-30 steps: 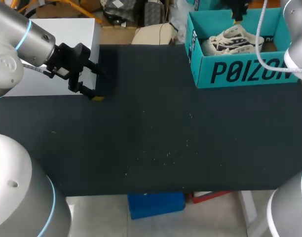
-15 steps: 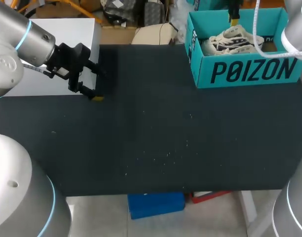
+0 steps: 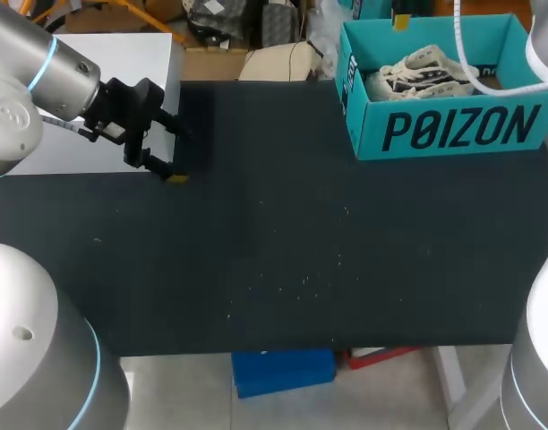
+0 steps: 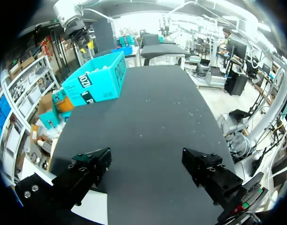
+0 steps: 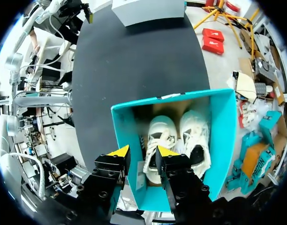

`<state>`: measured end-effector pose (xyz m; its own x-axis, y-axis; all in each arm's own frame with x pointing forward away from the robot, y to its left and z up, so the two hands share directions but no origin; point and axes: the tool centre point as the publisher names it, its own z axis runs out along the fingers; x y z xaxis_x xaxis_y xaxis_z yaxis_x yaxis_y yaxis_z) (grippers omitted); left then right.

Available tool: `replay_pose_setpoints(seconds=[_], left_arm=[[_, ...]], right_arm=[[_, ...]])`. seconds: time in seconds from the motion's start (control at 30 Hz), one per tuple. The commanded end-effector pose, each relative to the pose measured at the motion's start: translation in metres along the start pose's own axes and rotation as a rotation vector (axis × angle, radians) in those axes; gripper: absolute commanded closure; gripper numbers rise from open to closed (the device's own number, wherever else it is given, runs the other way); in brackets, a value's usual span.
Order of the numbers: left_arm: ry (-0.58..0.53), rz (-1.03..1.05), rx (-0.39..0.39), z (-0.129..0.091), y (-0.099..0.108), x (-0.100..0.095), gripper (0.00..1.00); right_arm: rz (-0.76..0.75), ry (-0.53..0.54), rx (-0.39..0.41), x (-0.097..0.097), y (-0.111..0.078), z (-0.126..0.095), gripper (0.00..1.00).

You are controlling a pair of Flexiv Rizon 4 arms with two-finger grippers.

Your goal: Take the shoe out of the shoebox, open the shoe tongue, remove and reinsert the insole, then place the shoe into the shoebox

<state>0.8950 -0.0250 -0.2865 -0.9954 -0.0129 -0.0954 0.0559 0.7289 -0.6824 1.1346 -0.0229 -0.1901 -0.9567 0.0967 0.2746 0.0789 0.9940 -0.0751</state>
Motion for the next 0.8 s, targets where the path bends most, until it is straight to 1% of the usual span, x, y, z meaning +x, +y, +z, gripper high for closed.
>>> replay_pose_setpoints(seconds=[0.03, 0.23, 0.4, 0.53, 0.57, 0.63, 0.8], left_arm=[[-0.004, 0.001, 0.001, 0.001, 0.001, 0.001, 0.0], [-0.004, 0.001, 0.001, 0.001, 0.001, 0.001, 0.0], [-0.004, 0.001, 0.001, 0.001, 0.001, 0.001, 0.0], [-0.004, 0.001, 0.001, 0.001, 0.001, 0.001, 0.0], [-0.004, 0.001, 0.001, 0.001, 0.001, 0.001, 0.0], [-0.004, 0.001, 0.001, 0.001, 0.001, 0.001, 0.0], [-0.004, 0.001, 0.001, 0.001, 0.001, 0.001, 0.0]], right_arm=[[0.012, -0.26, -0.018, 0.048, 0.004, 0.012, 0.67], [0.012, -0.347, -0.032, 0.075, 0.007, 0.022, 0.67], [-0.026, -0.453, -0.005, 0.098, 0.01, 0.03, 0.64], [-0.049, -0.516, -0.002, 0.112, 0.011, 0.039, 0.64], [-0.054, -0.535, -0.003, 0.116, 0.012, 0.041, 0.62], [-0.065, -0.554, -0.001, 0.123, 0.014, 0.045, 0.61], [-0.072, -0.595, -0.014, 0.14, 0.017, 0.057, 0.61]])
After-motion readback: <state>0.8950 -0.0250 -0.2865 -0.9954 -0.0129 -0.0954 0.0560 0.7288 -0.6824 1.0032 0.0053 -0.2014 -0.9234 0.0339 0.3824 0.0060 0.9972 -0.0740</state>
